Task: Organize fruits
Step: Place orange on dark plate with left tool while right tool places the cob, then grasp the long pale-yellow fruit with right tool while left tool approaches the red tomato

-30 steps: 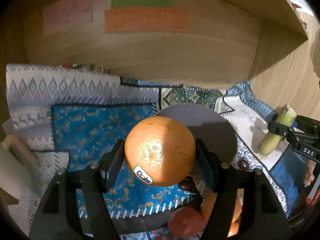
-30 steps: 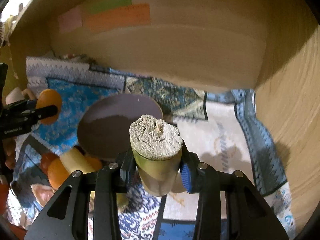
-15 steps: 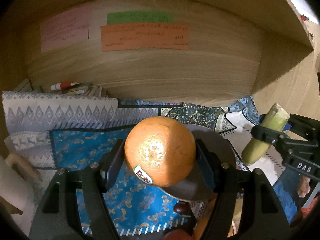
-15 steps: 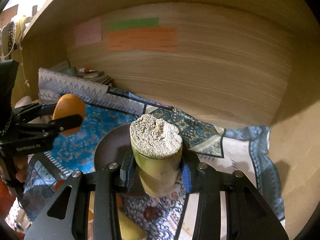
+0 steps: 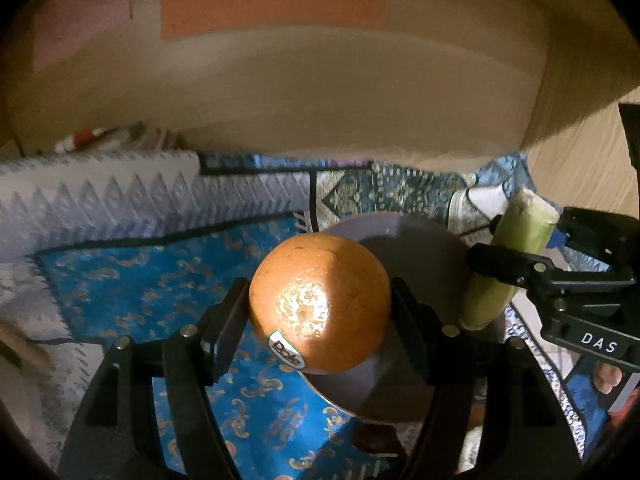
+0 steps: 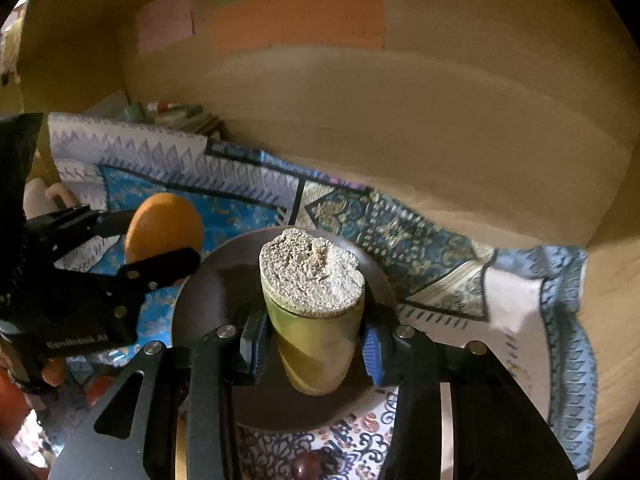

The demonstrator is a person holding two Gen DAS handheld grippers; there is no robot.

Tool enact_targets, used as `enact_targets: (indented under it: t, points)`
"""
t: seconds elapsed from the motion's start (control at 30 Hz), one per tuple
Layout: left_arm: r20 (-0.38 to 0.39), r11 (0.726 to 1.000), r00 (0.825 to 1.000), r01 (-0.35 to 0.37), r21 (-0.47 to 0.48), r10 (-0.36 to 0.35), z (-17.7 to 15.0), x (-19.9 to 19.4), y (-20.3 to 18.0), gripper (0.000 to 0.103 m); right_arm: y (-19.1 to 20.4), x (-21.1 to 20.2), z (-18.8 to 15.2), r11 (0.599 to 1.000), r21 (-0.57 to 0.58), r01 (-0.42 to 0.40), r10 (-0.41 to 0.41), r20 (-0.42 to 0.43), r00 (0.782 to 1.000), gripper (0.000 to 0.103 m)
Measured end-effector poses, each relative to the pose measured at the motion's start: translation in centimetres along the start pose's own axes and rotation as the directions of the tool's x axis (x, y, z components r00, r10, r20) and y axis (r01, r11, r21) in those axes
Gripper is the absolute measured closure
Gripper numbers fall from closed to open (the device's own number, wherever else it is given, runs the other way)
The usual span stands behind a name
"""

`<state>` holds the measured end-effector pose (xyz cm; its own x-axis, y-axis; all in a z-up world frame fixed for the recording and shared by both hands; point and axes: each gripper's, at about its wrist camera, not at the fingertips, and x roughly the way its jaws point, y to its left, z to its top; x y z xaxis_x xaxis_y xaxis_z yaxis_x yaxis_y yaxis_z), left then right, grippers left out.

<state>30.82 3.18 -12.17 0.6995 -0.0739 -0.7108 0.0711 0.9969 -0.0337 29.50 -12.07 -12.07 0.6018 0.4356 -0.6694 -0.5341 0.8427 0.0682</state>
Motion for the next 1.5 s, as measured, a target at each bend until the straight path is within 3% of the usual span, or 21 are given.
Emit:
enact_targets:
  t: [0.2, 0.37, 0.77, 0.83, 0.9, 0.97, 1.03, 1.07, 1.2, 1.5]
  points:
    - [-0.050, 0.999, 0.998, 0.027, 0.016, -0.027, -0.4, 2.2, -0.3, 0.034, -0.1, 2.5, -0.8, 1.000, -0.005, -0.007, 0.007, -0.012, 1.000, 0.068]
    - [-0.106, 0.999, 0.994, 0.040, 0.025, -0.037, -0.7, 3.8, -0.6, 0.034, -0.2, 2.3, -0.8, 1.000, -0.003, -0.014, 0.014, -0.009, 1.000, 0.068]
    - [-0.124, 0.999, 0.992, 0.037, 0.023, -0.034, -0.5, 4.1, -0.6, 0.034, 0.1, 3.7, 0.7, 1.000, -0.005, -0.010, 0.009, -0.059, 0.998, 0.068]
    - [-0.125, 0.999, 0.991, 0.044, 0.018, -0.041, -0.5, 4.0, -0.5, 0.033, 0.1, 3.7, 0.8, 1.000, -0.002, -0.013, 0.013, -0.065, 0.998, 0.065]
    - [-0.125, 0.998, 0.991, 0.053, 0.014, -0.051, -0.4, 3.8, -0.5, 0.033, 0.1, 3.5, 0.8, 1.000, 0.001, -0.005, 0.005, -0.061, 0.998, 0.052]
    - [-0.087, 0.999, 0.995, 0.042, 0.021, -0.040, -0.3, 3.0, -0.5, 0.024, 0.0, 3.1, 0.8, 1.000, 0.007, 0.003, -0.002, -0.049, 0.999, 0.047]
    - [-0.015, 0.999, 1.000, 0.010, 0.044, -0.009, -0.1, 1.6, -0.8, 0.007, -0.1, 2.6, 0.8, 1.000, 0.013, -0.001, 0.001, -0.043, 0.999, 0.046]
    - [0.021, 0.998, 1.000, -0.003, 0.059, 0.002, 0.0, 0.8, -1.0, 0.005, -0.2, 2.3, 0.8, 1.000, 0.025, -0.007, 0.008, -0.037, 0.999, 0.045]
    - [0.088, 0.996, 0.996, -0.030, 0.087, 0.022, 0.0, -1.7, -1.3, 0.004, -0.5, 0.8, 0.8, 0.998, 0.054, -0.017, 0.018, -0.019, 1.000, 0.043]
    - [0.086, 0.999, 0.995, -0.043, 0.020, 0.041, -1.5, -4.3, 0.2, 0.004, -0.1, -4.0, -0.3, 0.999, 0.037, 0.003, -0.005, 0.046, 0.999, 0.043]
